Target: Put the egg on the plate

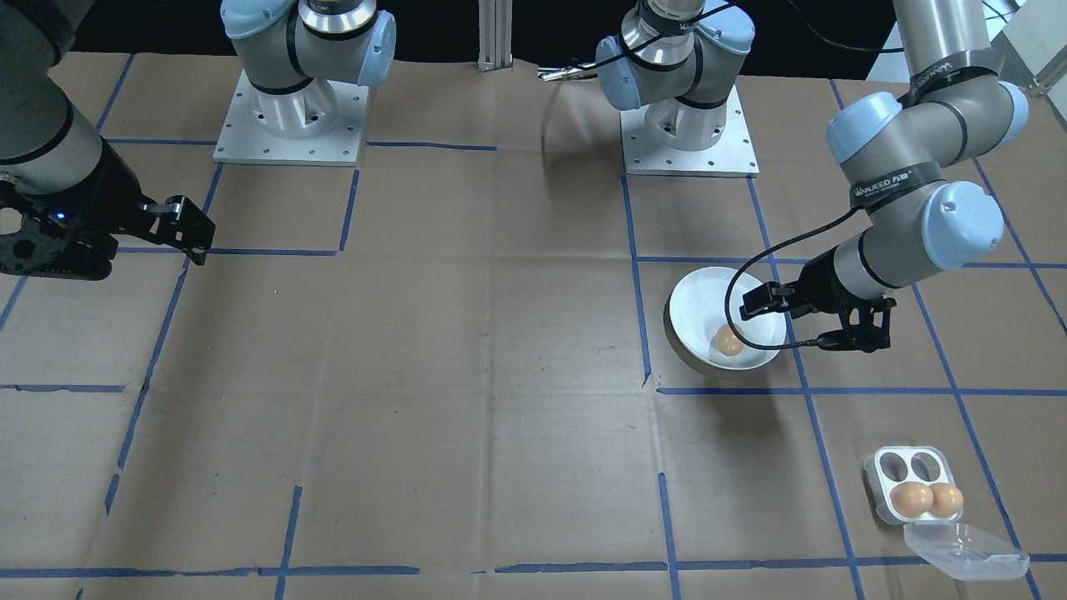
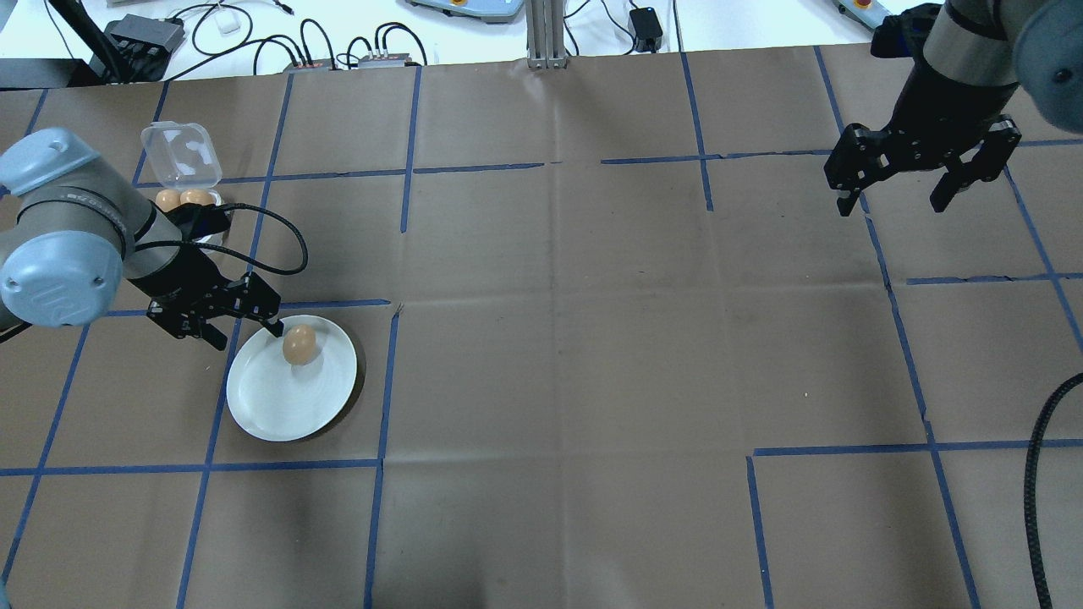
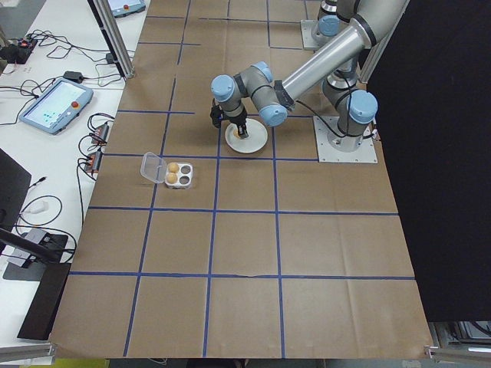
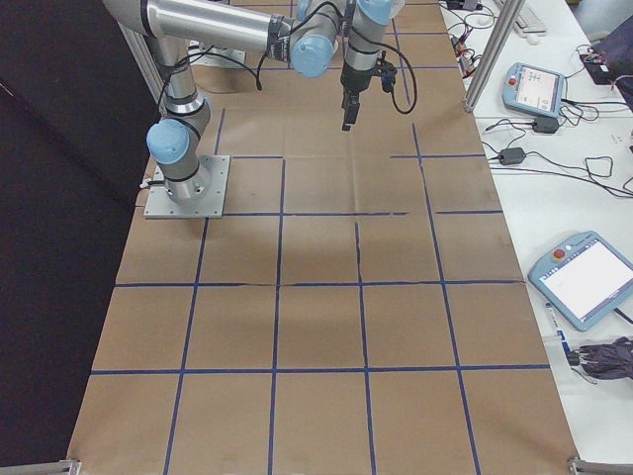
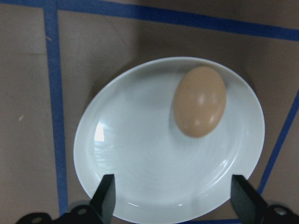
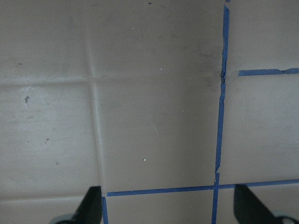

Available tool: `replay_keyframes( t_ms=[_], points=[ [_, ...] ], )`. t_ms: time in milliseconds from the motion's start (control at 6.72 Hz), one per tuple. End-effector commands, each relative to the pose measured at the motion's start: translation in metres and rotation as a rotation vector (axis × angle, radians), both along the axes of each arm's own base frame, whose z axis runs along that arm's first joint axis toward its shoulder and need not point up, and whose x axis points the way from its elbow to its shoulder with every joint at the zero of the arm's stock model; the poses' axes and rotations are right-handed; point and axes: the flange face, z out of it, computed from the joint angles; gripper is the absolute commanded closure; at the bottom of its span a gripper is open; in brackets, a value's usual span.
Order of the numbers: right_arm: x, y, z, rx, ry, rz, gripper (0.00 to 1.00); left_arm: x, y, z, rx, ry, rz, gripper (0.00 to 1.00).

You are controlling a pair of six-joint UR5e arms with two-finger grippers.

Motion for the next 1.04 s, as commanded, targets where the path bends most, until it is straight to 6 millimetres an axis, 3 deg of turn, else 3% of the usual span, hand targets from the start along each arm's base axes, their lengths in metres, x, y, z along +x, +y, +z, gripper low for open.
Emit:
replay_keyframes(
  t_ms=[0, 149, 446, 595, 892],
  points=[
    [0.000, 0.000, 0.000, 0.000, 0.000, 0.000, 0.00, 0.039, -0.060, 0.029, -0.085, -0.085, -0.210, 0.05],
    [0.000, 0.000, 0.000, 0.000, 0.000, 0.000, 0.00, 0.060, -0.089, 0.032, -0.108, -0.103, -0.346, 0.05],
    [0.000, 0.000, 0.000, 0.000, 0.000, 0.000, 0.00, 0.109, -0.126, 0.032, -0.166, -0.082, -0.683, 0.05],
    [0.000, 0.000, 0.000, 0.000, 0.000, 0.000, 0.00, 0.121, -0.144, 0.027, -0.195, -0.077, -0.884, 0.05],
    [0.000, 0.000, 0.000, 0.000, 0.000, 0.000, 0.00, 0.137, -0.175, 0.017, -0.216, -0.073, -1.048, 0.05]
  ],
)
